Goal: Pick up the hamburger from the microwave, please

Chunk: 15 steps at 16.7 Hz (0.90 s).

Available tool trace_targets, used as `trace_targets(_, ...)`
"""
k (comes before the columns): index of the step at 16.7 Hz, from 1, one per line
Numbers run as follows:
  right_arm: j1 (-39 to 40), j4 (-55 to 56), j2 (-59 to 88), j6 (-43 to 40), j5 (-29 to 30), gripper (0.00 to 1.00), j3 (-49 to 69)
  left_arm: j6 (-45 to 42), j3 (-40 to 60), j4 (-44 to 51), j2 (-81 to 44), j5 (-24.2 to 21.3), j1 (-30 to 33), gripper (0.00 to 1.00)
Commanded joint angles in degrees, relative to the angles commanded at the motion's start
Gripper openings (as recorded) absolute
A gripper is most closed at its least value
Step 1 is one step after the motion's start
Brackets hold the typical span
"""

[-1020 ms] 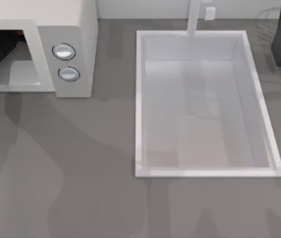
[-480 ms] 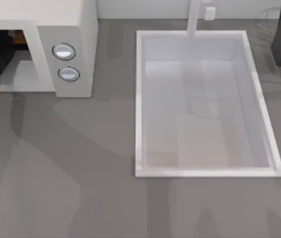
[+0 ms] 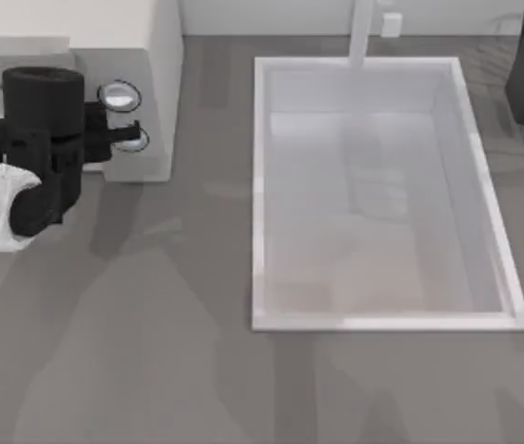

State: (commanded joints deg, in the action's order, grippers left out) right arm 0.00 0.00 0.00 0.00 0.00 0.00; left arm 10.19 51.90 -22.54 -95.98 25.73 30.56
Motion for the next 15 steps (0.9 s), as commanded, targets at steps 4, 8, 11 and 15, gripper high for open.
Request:
trace_targets(4, 0.0, 0.0, 0.0, 0.0, 0.0, 1.00, 0.0, 1.4, -4.6, 1.5, 4.7, 4.5, 3.6, 0.00)
trace_targets(8, 0.0, 0.0, 0.0, 0.0, 0.0, 1.00, 0.0, 0.8, -5.3, 0.6, 2.5, 4.8, 0.1, 0.00)
trace_targets(11, 0.0, 0.0, 0.0, 0.0, 0.0, 1.00, 0.0, 0.9, -5.8, -1.6, 0.4, 4.9, 0.5, 0.00)
trace_targets(15, 0.0, 0.0, 0.0, 0.0, 0.0, 1.00, 0.0, 1.1, -8.1, -13.0, -8.1, 4.9, 1.7, 0.00)
